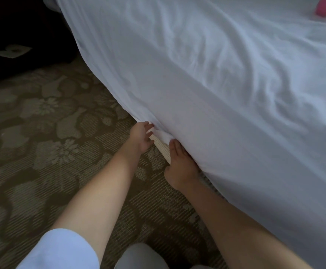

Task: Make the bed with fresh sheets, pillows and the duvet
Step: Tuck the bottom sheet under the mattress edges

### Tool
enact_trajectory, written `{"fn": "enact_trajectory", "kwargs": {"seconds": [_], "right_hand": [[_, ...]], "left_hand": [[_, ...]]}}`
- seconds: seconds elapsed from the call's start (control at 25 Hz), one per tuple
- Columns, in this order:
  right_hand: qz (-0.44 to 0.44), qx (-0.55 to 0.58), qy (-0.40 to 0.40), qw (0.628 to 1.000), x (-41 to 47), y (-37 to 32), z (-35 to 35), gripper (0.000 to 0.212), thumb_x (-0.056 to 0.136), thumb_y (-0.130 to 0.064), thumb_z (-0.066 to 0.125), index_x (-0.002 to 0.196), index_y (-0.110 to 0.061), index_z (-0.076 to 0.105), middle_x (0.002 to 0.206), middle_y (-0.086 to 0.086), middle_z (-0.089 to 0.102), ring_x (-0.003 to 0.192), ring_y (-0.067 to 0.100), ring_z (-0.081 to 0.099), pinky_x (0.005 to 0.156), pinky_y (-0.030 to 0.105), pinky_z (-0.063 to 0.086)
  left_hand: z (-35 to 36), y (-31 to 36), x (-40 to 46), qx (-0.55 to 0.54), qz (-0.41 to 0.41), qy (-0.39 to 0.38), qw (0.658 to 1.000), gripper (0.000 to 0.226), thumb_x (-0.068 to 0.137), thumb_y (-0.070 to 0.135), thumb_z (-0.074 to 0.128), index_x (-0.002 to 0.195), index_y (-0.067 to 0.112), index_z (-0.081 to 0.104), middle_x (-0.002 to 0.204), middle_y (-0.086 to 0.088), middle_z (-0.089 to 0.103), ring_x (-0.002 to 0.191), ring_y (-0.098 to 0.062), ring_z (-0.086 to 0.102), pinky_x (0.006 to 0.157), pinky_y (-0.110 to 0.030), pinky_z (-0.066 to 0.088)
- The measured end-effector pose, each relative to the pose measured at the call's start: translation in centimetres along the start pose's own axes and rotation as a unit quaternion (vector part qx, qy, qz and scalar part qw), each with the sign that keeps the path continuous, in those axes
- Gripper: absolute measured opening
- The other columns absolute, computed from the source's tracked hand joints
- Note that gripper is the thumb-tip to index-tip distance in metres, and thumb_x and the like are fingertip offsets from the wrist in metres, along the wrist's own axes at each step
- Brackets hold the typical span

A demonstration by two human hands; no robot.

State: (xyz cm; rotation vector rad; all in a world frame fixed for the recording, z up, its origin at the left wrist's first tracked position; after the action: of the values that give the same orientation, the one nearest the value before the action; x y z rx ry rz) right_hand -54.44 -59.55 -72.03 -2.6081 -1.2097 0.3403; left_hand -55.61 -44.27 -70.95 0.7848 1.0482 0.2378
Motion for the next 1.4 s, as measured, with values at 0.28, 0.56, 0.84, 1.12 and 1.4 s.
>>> {"fn": "enact_trajectory", "kwargs": {"seconds": [0.28, 0.56, 0.84, 1.12, 1.4], "right_hand": [[-0.025, -0.055, -0.018, 0.998, 1.5, -0.2, 0.4, 0.071, 0.088, -0.026, 0.051, 0.150, -0.008, 0.022, 0.159, 0.011, -0.009, 0.147, 0.025, -0.002, 0.120, 0.037, 0.001], [-0.023, -0.053, 0.085, 0.995, 0.7, -1.1, 0.4, 0.063, 0.074, -0.023, 0.046, 0.132, 0.002, 0.053, 0.137, 0.017, 0.052, 0.122, 0.027, 0.055, 0.101, 0.038, 0.042], [-0.005, -0.040, 0.078, 0.996, 4.6, -2.1, 1.2, 0.072, 0.070, -0.027, 0.035, 0.132, 0.007, 0.050, 0.136, 0.022, 0.051, 0.124, 0.032, 0.052, 0.107, 0.045, 0.032], [-0.047, -0.175, 0.080, 0.980, 2.4, -1.5, 1.8, 0.061, 0.083, -0.018, 0.028, 0.137, 0.006, 0.042, 0.147, 0.019, 0.039, 0.134, 0.032, 0.041, 0.114, 0.043, 0.024], [-0.030, -0.319, 0.060, 0.945, 3.2, -1.2, 2.5, 0.073, 0.094, -0.031, 0.045, 0.146, -0.003, 0.003, 0.156, 0.019, 0.009, 0.144, 0.031, 0.019, 0.117, 0.039, 0.006]], "left_hand": [[-0.5, 0.0, 1.8, -0.035, -0.040, 0.009, 0.999, 0.011, 0.089, 0.003, 0.062, 0.099, 0.003, 0.058, 0.089, -0.010, 0.056, 0.075, -0.016, 0.055, 0.050, -0.022, 0.052], [0.3, 2.0, 2.6, 0.103, 0.122, 0.013, 0.987, 0.028, 0.081, -0.005, 0.068, 0.108, 0.002, 0.064, 0.081, -0.001, 0.065, 0.068, -0.010, 0.058, 0.051, -0.017, 0.046], [0.3, 3.1, 4.0, 0.230, 0.201, 0.095, 0.947, 0.039, 0.064, 0.003, 0.085, 0.076, 0.016, 0.051, 0.077, 0.004, 0.049, 0.068, -0.009, 0.048, 0.059, -0.022, 0.044], [0.0, 3.3, 4.3, 0.275, 0.159, 0.069, 0.946, 0.023, 0.065, 0.014, 0.086, 0.074, 0.013, 0.065, 0.084, -0.001, 0.066, 0.081, -0.015, 0.061, 0.074, -0.026, 0.051], [-1.3, 2.8, 4.7, 0.270, 0.121, -0.024, 0.955, 0.038, 0.072, 0.014, 0.083, 0.105, 0.004, 0.067, 0.088, 0.000, 0.063, 0.076, -0.010, 0.057, 0.071, -0.023, 0.050]]}}
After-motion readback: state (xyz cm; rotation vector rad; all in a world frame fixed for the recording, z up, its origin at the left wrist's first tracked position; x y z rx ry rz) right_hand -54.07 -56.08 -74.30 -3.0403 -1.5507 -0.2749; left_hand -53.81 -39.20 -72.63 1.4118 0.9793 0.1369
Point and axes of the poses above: each hand's wrist, its own x-axis towards the middle knuckle, its own z-axis out of the palm, y = z × x, the point moved 3 cm from there along x, towards the middle knuckle
